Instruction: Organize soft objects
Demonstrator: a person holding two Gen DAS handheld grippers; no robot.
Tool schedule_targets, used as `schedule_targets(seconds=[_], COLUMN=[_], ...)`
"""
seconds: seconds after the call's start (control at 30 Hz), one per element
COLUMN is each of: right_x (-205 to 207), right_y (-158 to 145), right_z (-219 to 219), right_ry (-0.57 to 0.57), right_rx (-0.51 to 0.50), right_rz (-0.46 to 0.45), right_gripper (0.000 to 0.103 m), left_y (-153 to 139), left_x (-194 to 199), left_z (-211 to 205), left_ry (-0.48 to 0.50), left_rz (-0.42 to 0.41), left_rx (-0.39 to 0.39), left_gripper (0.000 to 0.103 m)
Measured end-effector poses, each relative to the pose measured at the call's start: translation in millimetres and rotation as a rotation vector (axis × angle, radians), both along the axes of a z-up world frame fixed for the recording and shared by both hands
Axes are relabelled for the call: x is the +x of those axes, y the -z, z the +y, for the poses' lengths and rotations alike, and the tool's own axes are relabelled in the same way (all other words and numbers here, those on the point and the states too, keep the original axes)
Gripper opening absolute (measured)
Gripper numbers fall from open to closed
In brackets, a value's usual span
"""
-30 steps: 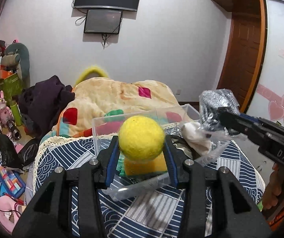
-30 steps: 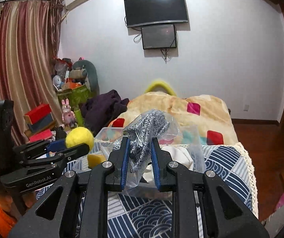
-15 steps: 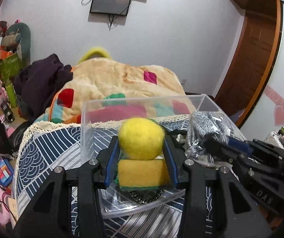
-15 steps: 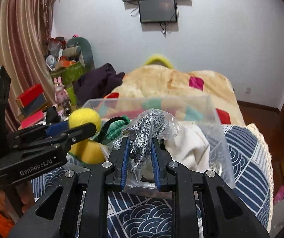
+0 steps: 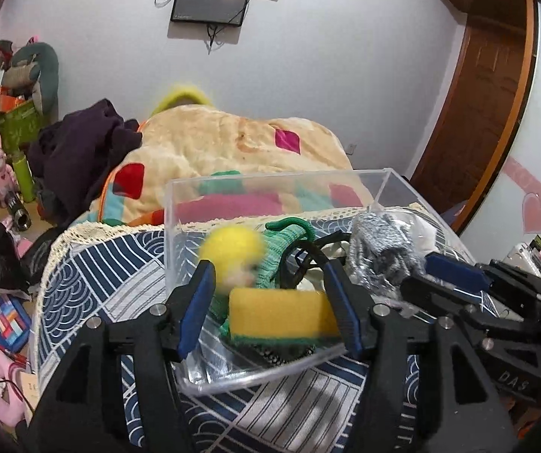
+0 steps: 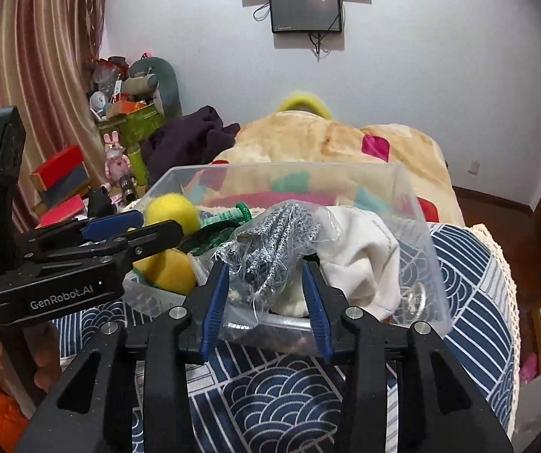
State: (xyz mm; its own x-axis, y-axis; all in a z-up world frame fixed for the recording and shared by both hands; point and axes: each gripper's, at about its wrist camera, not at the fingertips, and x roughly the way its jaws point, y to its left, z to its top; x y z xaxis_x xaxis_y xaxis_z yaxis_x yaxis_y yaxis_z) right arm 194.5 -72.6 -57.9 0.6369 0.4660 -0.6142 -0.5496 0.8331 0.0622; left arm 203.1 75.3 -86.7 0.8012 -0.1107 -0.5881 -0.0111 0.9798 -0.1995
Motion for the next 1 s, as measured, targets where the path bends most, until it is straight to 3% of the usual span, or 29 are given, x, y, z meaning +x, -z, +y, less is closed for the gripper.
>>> schedule_targets(seconds=[0.33, 0.4, 0.47, 0.53, 0.63, 0.77, 0.87, 1.0], right_x=[-40, -49, -61, -71, -83, -93, -99, -108], right_y=[-46, -54, -63, -70, -76, -76, -72, -67], right_z=[-24, -30, -37, -40, -47, -54, -55, -61], right_ry=[-0.004, -0.001, 0.01, 0.013, 0.018, 0.024, 0.038, 0.062], right_rx=[0.065, 0.084, 0.101, 0.108, 0.132, 0.169, 0.17, 0.174], right_rz=[-0.137, -0.162, -0.206, -0.238, -0.263, -0.264, -0.279, -0.295], right_gripper=[0.038, 0.047, 0.063, 0.069, 0.082, 0.086, 0.101, 0.103], left_y=[-49, -59, -69, -76, -83, -87, -87, -84], left_x=[-60, -72, -86, -98, -115, -135, -146, -156], left_z=[-19, -21, -22, -24, -28, -36, -43, -47], left_ry=[0.017, 0.017, 0.019, 0.021, 0.009, -0.012, -0.009, -0.002], left_rz=[-0.173, -0.208, -0.246, -0.274, -0.313, -0.351, -0.365, -0.371], left_rx=[0.076, 0.069, 0.057, 0.059, 0.07, 0.1, 0.119, 0.106], left_gripper=[0.06, 0.064, 0.066, 0.068, 0.082, 0.099, 0.101, 0.102])
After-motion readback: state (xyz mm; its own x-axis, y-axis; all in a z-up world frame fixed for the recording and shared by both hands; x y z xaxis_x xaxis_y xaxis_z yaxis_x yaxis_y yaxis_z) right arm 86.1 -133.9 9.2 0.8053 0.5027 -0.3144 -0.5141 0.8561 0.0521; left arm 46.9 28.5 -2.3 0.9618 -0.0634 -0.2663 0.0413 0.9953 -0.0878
